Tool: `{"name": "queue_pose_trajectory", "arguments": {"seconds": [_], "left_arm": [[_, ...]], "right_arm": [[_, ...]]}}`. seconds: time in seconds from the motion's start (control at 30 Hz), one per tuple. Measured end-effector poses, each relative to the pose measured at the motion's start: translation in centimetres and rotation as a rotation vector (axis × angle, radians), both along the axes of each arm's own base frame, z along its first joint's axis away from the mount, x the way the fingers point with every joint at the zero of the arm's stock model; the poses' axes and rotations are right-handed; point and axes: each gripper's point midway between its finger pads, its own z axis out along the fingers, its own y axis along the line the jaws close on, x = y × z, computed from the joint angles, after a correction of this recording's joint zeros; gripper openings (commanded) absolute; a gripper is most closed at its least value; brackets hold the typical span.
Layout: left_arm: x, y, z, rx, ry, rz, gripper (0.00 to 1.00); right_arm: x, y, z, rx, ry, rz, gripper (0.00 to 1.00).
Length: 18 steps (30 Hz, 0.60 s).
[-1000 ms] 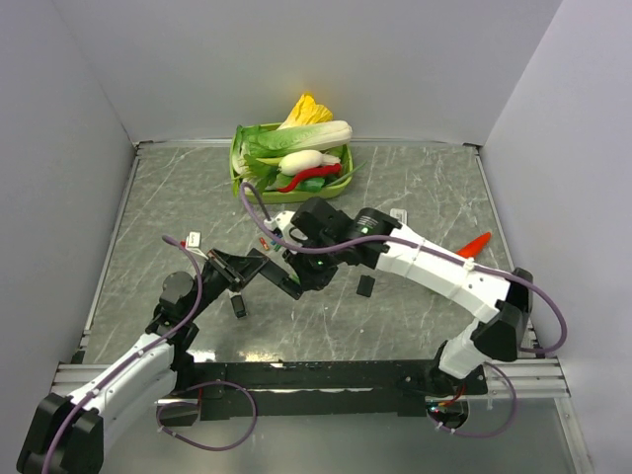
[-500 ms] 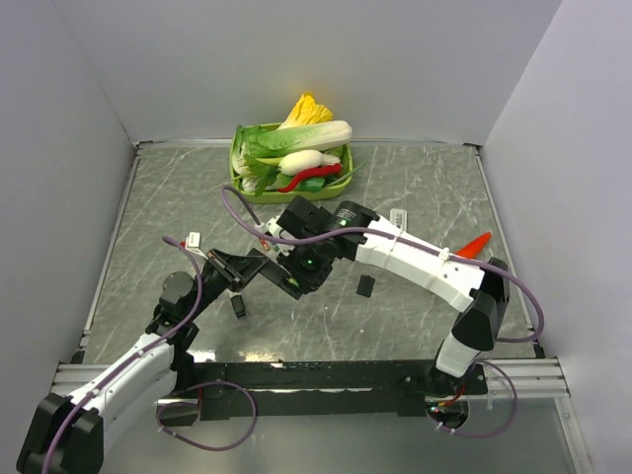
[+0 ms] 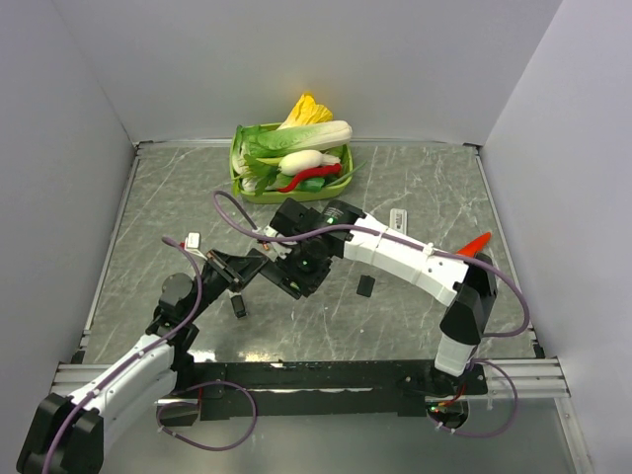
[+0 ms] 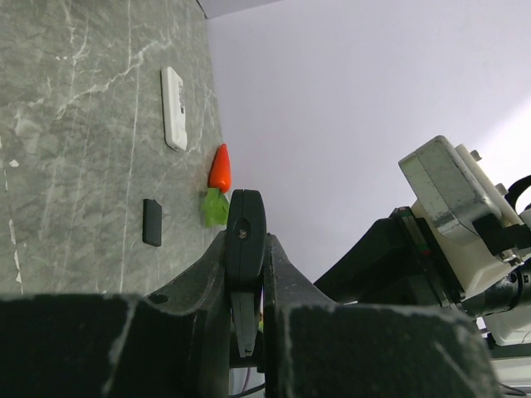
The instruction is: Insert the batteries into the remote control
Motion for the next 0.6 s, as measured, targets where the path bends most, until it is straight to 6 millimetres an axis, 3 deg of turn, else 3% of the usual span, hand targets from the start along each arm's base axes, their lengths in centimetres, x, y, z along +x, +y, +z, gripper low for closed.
{"name": "queue_pose_trajectory", "arguments": {"seconds": [0.6], "left_arm": [[-0.17, 0.06, -0.07, -0.007, 0.001, -0.001, 0.01]], "right_arm": [[0.45, 0.43, 0.35, -0.003, 0.009, -0.051, 0.08]]}}
